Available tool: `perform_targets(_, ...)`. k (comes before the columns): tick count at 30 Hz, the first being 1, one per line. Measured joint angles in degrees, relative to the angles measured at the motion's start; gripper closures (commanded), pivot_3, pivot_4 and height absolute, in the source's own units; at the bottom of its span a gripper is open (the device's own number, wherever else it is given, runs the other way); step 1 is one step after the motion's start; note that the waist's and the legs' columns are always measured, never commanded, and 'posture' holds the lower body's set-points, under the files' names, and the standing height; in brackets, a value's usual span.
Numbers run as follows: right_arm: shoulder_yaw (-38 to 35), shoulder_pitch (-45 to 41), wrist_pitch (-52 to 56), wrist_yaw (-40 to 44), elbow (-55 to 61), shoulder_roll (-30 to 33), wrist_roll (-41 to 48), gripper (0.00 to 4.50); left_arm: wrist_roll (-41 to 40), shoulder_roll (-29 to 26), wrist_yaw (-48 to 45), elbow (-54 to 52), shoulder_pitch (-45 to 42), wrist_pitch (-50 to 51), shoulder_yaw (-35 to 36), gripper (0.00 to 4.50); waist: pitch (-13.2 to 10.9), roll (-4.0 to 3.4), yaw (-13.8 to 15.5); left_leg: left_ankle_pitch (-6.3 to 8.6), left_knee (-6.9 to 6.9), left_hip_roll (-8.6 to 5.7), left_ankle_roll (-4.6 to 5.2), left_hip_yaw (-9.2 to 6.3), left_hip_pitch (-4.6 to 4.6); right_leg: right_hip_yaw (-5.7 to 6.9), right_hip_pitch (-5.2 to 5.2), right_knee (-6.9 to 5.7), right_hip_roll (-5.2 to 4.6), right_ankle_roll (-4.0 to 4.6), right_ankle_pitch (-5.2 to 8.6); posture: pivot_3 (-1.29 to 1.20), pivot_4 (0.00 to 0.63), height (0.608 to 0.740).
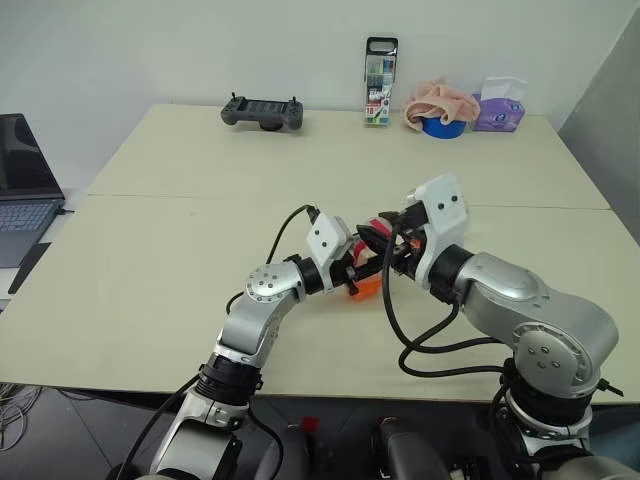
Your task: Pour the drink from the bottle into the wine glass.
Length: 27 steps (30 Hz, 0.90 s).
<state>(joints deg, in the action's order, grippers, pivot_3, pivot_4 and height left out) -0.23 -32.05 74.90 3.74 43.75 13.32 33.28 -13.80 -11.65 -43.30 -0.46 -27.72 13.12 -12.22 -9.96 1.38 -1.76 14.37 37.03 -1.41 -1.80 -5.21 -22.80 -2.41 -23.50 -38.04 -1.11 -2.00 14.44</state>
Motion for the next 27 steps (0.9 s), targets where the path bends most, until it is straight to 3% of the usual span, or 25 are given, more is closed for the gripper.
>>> perform_targets(5,-0.44,-0.08,-7.78,13.51,-4.1,9.32,2.45,2.65,-2.48,1.06,-1.41,-0.56,-0.03,1.32,0.15,2.69,-0.01,0.01,-0.05,0.0,0.01,-0.07,0.01,0.12,0.01,-0.01,0.06,0.06,0.08,-0.01,0.01,0.0,0.15,0.74)
perform_targets(10,1.7,-6.05,-20.81,40.19,-15.05,22.34,3.6,2.65,-12.25,0.95,-4.69,-6.8,-0.02,12.2,1.71,2.7,-0.15,-0.08,-0.17,0.01,0.03,-0.06,0.03,0.42,0.06,-0.01,0.09,0.06,0.14,-0.06,0.03,0.0,0.15,0.74)
perform_targets(14,4.71,-11.38,-27.8,49.32,-22.67,23.1,1.84,2.65,-17.78,0.75,-3.47,-10.86,-0.25,20.73,4.54,2.7,-0.15,-0.08,-0.37,0.01,-0.01,0.14,0.03,0.3,0.19,0.06,0.17,0.01,0.21,-0.06,0.04,0.0,0.15,0.74)
perform_targets(18,4.67,-9.7,-28.25,49.49,-22.81,23.76,1.75,2.65,-17.54,-0.24,-3.44,-10.9,-0.32,22.91,4.12,2.7,-0.16,-0.08,0.08,0.0,0.0,0.07,0.02,0.26,0.11,0.06,0.17,0.03,0.25,-0.01,0.0,0.0,0.15,0.74)
perform_targets(24,3.29,-4.63,-22.25,37.75,-13.99,23.23,1.01,0.64,-12.35,-2.27,-3.99,-9.1,-1.82,18.75,0.59,2.71,-0.16,-0.08,0.29,0.0,0.04,-0.1,-0.01,0.05,0.05,-0.05,0.15,0.1,-0.09,0.0,0.0,0.0,0.15,0.74)
perform_targets(27,1.77,-3.12,-17.2,30.27,-8.23,22.96,0.39,0.59,-9.41,-3.67,-4.51,-7.15,-2.24,15.79,-0.55,2.71,-0.16,-0.08,0.25,0.0,0.02,-0.04,-0.01,0.0,0.06,-0.02,0.13,0.09,-0.1,0.0,0.0,0.0,0.15,0.74)
